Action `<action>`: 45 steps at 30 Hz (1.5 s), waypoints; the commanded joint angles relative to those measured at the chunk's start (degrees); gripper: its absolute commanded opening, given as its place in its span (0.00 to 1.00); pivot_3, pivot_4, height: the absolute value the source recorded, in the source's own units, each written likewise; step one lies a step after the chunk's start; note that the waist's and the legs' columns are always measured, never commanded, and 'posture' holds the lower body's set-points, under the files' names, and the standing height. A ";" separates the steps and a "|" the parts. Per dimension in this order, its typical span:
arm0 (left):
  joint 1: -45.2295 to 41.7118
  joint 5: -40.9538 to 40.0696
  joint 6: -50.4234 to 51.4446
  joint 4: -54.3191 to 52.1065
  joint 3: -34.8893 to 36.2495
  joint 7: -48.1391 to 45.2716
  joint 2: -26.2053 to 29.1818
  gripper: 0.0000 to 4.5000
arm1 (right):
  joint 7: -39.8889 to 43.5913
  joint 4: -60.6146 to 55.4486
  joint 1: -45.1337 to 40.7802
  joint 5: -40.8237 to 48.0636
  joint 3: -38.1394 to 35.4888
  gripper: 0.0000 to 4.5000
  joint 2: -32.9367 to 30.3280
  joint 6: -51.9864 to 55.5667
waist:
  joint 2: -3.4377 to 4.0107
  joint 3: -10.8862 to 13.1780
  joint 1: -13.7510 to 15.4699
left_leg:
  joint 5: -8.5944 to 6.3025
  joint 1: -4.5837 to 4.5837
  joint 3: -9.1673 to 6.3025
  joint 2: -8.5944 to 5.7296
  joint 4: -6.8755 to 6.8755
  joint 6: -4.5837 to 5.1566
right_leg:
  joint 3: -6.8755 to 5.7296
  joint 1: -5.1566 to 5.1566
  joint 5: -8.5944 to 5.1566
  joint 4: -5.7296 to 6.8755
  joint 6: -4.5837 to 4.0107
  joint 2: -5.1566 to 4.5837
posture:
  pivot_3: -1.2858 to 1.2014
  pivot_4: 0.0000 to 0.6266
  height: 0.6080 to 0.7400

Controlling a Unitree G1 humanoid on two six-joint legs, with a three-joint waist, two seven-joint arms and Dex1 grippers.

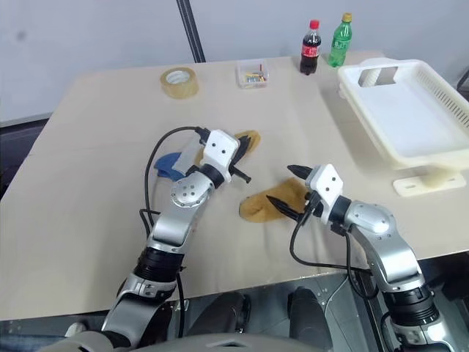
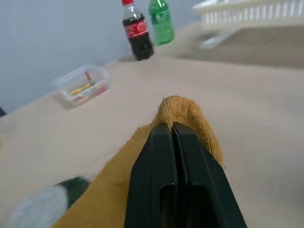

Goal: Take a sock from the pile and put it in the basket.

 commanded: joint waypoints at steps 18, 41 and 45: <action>-9.83 -7.97 -2.60 19.15 3.03 2.50 -11.53 0.77 | -9.53 0.27 -6.08 2.29 -6.29 1.00 2.00 10.17 | -0.05 0.04 -0.08 | -0.02 -0.16 0.02 -0.05 0.07 0.04 | 0.05 -0.09 0.04 -0.07 0.07 -0.04 | 0.52 0.24 1.00; 0.22 -15.11 15.39 5.06 13.03 -1.23 5.03 0.78 | -15.00 37.00 -30.57 -6.85 -1.24 0.82 13.42 16.14 | 0.01 0.00 -0.44 | 0.00 -0.79 0.03 -0.09 0.16 0.02 | 0.04 -0.78 0.06 0.04 0.04 -0.09 | 0.52 0.24 1.00; -0.55 -16.77 15.00 4.93 11.38 -4.62 4.64 0.78 | -14.09 36.58 -30.11 -7.16 -1.07 0.43 13.71 15.92 | 0.01 -0.01 -0.46 | 0.00 -0.78 0.02 -0.08 0.16 0.01 | 0.04 -0.78 0.06 0.07 0.04 -0.07 | 0.52 0.24 1.00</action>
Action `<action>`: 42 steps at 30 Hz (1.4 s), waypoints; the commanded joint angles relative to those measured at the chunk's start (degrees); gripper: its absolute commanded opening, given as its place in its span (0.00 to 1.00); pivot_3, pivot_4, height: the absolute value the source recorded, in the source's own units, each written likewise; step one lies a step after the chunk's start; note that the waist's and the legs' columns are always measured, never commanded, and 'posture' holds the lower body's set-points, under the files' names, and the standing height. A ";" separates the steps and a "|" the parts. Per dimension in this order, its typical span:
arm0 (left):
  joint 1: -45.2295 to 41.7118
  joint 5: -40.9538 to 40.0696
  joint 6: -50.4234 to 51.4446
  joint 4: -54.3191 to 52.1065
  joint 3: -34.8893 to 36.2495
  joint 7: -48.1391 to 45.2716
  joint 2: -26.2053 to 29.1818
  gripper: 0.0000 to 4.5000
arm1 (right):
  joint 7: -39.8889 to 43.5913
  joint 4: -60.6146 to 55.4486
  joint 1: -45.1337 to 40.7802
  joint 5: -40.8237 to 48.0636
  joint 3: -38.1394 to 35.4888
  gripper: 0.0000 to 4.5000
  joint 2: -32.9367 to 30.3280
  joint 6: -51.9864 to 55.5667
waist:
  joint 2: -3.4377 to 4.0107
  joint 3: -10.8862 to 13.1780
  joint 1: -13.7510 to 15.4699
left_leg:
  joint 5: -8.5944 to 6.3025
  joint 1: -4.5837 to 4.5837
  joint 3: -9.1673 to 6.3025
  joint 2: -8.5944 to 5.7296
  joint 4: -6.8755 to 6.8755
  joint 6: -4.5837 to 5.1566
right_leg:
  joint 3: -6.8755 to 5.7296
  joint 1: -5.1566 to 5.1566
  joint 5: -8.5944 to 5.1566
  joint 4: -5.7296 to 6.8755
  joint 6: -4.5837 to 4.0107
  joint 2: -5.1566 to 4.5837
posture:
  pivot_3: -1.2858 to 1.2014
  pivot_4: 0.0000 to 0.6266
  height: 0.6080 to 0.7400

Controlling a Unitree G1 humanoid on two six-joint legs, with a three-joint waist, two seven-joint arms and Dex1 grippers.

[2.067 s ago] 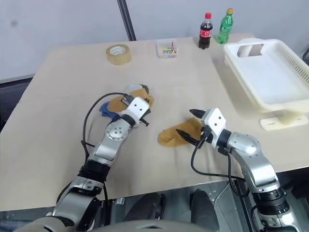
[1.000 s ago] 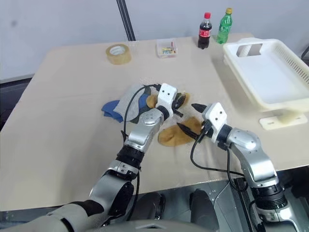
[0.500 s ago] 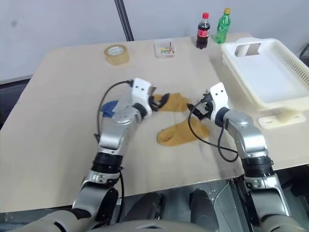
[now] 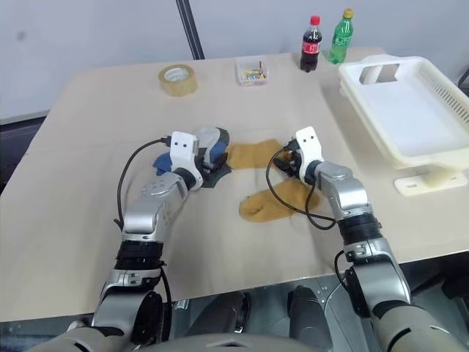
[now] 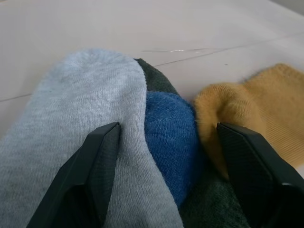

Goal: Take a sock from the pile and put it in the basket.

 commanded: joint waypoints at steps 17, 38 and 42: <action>4.05 4.27 -1.05 1.26 -2.80 -0.33 8.78 0.78 | 0.21 -7.57 4.23 -0.90 -1.16 0.01 -0.87 0.29 | 0.06 -0.03 -1.82 | 0.00 0.10 0.07 0.05 -0.05 0.00 | 0.15 -0.02 0.00 0.04 0.00 0.06 | 0.52 0.24 1.00; 4.51 -3.67 -4.57 -12.32 -3.39 -3.03 5.12 0.78 | 1.15 -11.67 4.23 -0.22 -1.14 0.01 -0.29 -1.18 | 0.22 -0.20 -1.36 | 0.00 0.06 0.11 0.02 -0.02 0.00 | 0.21 -0.05 0.02 0.07 -0.01 0.04 | 0.52 0.24 1.00; 4.82 -2.76 -4.51 -13.52 -5.52 -4.06 5.45 0.78 | 1.07 -12.44 4.96 -0.47 -0.94 0.01 -0.03 -1.03 | 0.22 -0.20 -1.50 | -0.01 0.07 0.12 0.04 -0.04 0.00 | 0.22 -0.05 0.02 0.06 -0.01 0.05 | 0.52 0.24 1.00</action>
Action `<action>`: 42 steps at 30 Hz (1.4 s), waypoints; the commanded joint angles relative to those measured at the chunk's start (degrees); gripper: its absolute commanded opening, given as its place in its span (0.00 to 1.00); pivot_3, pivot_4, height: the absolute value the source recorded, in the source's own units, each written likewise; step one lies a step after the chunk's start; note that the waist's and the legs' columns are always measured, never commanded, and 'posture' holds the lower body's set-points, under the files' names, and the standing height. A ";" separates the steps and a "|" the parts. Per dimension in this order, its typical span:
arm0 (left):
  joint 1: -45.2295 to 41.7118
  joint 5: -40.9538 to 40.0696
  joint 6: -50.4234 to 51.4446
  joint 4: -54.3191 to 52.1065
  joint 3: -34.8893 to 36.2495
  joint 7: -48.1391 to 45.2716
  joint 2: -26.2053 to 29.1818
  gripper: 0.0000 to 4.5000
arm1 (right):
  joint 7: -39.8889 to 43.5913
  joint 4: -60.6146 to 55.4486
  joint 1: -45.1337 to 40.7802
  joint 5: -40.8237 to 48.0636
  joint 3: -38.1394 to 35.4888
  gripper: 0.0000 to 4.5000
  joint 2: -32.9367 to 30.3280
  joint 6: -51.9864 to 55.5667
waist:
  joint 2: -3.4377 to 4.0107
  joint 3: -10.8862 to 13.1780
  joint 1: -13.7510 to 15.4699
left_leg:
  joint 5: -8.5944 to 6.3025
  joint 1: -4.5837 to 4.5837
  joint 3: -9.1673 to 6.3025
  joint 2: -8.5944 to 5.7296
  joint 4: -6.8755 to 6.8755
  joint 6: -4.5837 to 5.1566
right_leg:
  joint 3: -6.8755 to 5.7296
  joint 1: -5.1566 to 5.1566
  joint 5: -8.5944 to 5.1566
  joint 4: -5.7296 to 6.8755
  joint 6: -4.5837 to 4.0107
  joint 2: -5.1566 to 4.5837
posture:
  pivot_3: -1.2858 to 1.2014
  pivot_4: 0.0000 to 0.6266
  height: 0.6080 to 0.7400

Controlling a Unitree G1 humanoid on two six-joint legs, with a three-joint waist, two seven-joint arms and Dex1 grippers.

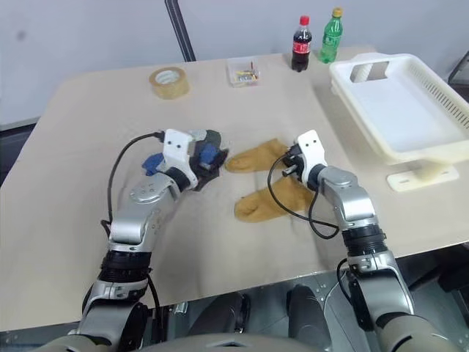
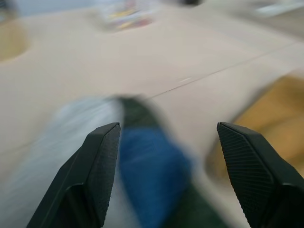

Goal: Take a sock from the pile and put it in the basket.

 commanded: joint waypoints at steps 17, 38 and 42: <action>-2.44 2.85 9.19 5.15 -2.29 3.09 -2.07 0.78 | -0.29 -2.48 0.32 -0.11 -0.54 0.01 0.36 -1.95 | 0.00 0.00 0.06 | 0.00 0.00 -0.01 -0.01 0.01 0.00 | -0.02 0.00 0.00 0.02 0.00 0.01 | 0.52 0.24 1.00; -2.95 2.21 8.78 2.99 -0.69 4.03 -3.39 0.01 | -0.08 -5.06 0.48 0.43 -1.23 0.00 -0.18 -1.17 | 0.00 0.00 0.10 | 0.00 0.00 -0.01 -0.02 0.02 0.00 | -0.01 0.00 0.00 0.02 0.00 0.00 | 0.52 0.24 1.00; -1.83 -0.76 10.82 -3.88 0.53 2.76 -3.85 0.01 | 1.21 -12.47 0.93 2.66 -2.75 0.00 -3.30 4.32 | -0.01 0.00 0.17 | 0.00 -0.06 -0.04 -0.01 0.02 0.00 | -0.04 -0.02 0.00 -0.01 0.00 -0.02 | 0.52 0.24 1.00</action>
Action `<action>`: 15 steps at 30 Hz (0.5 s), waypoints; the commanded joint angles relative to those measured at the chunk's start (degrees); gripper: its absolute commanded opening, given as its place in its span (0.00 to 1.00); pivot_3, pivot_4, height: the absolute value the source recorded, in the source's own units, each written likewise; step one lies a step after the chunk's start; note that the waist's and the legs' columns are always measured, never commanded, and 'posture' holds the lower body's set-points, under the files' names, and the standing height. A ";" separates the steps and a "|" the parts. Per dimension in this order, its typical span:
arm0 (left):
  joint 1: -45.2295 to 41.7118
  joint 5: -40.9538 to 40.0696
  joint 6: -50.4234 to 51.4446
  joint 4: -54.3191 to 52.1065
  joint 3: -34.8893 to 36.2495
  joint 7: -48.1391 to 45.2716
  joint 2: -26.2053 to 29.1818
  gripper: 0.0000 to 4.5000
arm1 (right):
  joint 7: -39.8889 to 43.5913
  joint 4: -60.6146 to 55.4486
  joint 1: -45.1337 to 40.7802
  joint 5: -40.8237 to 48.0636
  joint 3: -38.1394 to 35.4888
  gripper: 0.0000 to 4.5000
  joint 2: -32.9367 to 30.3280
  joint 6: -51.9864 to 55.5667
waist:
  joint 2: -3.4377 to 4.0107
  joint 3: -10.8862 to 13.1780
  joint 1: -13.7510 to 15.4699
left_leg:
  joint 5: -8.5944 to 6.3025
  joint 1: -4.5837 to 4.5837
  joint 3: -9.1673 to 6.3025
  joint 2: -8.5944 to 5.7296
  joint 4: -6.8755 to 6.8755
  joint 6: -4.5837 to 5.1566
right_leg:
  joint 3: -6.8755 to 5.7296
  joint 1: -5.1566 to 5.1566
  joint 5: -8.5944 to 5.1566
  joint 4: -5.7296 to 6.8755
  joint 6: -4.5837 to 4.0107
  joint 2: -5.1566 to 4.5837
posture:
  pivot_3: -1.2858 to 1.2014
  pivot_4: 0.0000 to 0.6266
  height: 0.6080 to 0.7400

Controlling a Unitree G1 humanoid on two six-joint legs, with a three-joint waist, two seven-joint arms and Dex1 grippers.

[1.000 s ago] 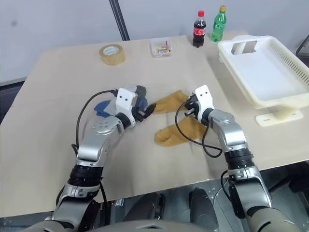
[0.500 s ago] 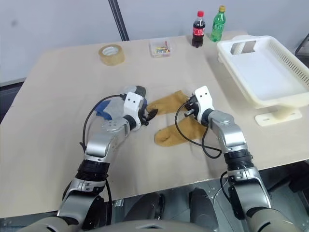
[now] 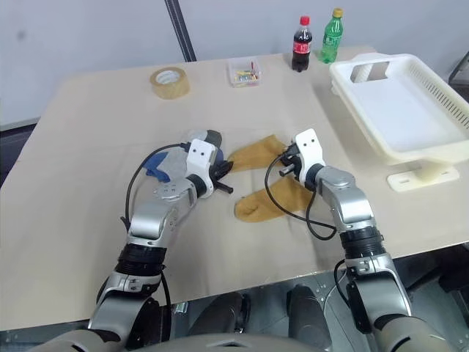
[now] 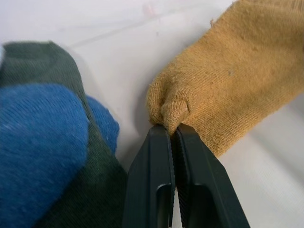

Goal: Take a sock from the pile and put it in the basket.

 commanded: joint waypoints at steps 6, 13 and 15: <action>3.77 -16.28 20.43 -28.74 2.87 -4.16 3.03 0.01 | 3.77 -22.65 2.07 8.43 -4.05 0.00 -9.72 17.06 | -0.01 0.01 0.05 | -0.01 -0.07 -0.03 0.01 -0.03 0.02 | -0.02 -0.03 0.00 -0.05 0.00 0.00 | 0.52 0.24 1.00; 11.78 -20.34 31.21 -40.54 -0.86 -0.99 5.97 0.01 | 4.40 -33.43 4.83 15.09 -5.23 0.00 -16.54 31.52 | -0.01 0.01 0.33 | -0.01 0.06 0.05 0.03 -0.02 0.02 | 0.06 0.04 0.00 0.03 0.00 0.04 | 0.52 0.24 1.00; 14.14 -20.88 31.69 -41.92 -1.05 0.33 4.66 0.01 | 4.51 -34.30 6.93 15.72 -4.59 0.00 -17.80 32.59 | -0.02 0.01 0.70 | -0.02 0.06 0.04 0.03 0.00 0.02 | 0.05 0.06 0.00 0.01 0.00 0.03 | 0.52 0.24 1.00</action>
